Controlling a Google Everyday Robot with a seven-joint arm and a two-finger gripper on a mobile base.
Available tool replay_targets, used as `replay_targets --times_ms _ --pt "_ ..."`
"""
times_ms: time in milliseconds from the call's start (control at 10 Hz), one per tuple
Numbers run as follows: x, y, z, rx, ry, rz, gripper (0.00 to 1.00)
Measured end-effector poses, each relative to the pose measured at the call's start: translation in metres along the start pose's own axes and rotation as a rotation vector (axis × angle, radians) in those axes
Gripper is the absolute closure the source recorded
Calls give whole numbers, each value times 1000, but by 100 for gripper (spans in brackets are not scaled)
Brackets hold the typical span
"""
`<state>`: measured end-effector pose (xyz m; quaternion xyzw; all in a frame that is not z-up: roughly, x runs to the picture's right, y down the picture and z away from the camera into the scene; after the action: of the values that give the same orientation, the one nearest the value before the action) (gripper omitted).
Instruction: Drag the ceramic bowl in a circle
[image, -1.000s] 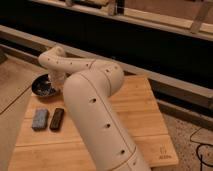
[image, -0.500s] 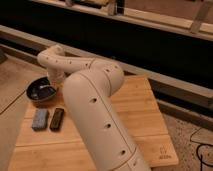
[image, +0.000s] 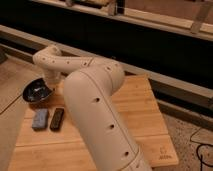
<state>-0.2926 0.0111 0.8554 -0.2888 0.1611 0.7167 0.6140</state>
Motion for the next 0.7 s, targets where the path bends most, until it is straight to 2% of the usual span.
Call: replay_targets --times_ms 200,400,600,700 --pt "24 -19 -4 -17 53 76 100" --pt "35 -44 -4 -4 87 150 100" --pt "27 -79 -4 48 95 233 100" --pt "18 -95 -6 85 84 261 100"
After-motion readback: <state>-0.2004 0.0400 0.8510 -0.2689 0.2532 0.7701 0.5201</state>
